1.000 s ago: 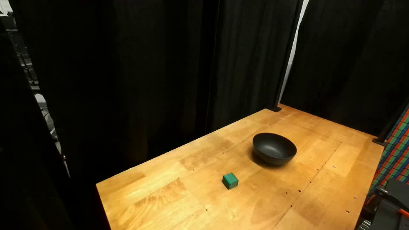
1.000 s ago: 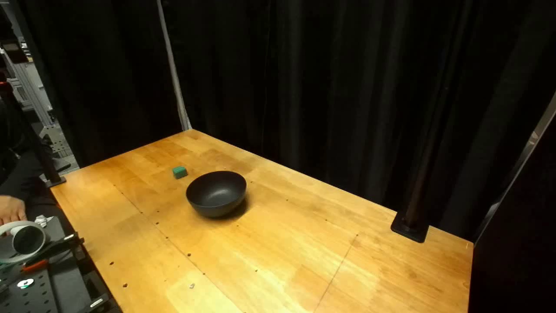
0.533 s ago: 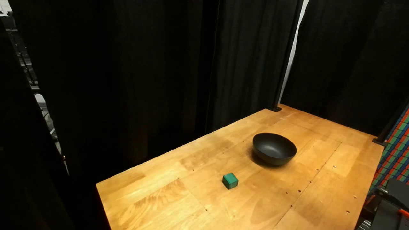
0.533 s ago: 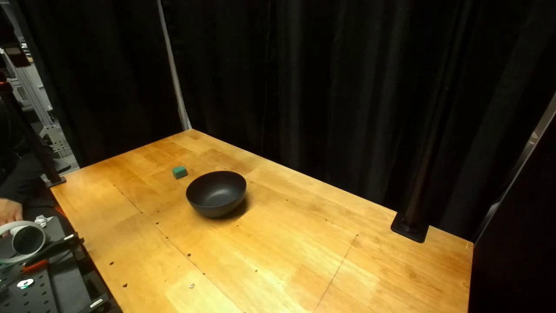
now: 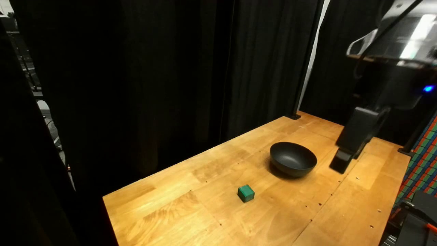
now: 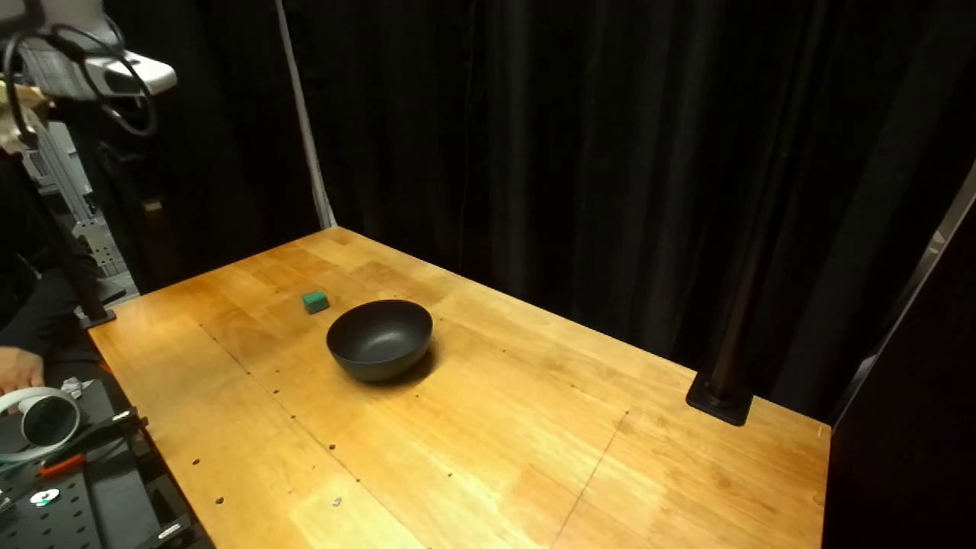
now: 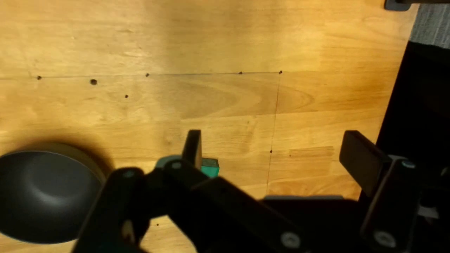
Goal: Put the green block in the black bowl
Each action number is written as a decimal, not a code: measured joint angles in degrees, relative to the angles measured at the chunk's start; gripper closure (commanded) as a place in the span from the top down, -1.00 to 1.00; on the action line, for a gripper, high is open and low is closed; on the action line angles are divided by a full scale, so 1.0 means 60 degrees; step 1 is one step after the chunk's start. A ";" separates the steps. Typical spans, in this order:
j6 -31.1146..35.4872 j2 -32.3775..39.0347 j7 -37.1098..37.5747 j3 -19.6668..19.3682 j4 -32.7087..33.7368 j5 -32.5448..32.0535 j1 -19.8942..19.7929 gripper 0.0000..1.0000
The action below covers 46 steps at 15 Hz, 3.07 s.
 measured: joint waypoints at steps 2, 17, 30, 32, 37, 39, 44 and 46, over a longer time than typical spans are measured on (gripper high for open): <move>0.1497 0.1348 -0.0111 0.0344 0.0032 -0.0048 -0.0006 1.00; 0.5547 0.8467 0.1319 -0.2234 0.3492 -0.4070 0.1837 1.00; 0.5572 0.9974 0.2992 -0.5079 0.4645 -0.5056 0.4154 -0.43; 0.5507 0.9943 0.3026 -0.5088 0.4662 -0.5036 0.4215 -0.65; 0.3908 0.9025 0.3099 -0.4866 0.4626 -0.5022 0.4278 -0.65; 0.3017 0.8283 0.3477 -0.5042 0.4548 -0.5457 0.4308 -0.65; 0.1867 0.6953 0.5828 -0.5675 0.4028 -0.8556 0.3907 -0.65; 0.1515 0.6777 0.6713 -0.5628 0.3845 -0.9718 0.3437 -0.65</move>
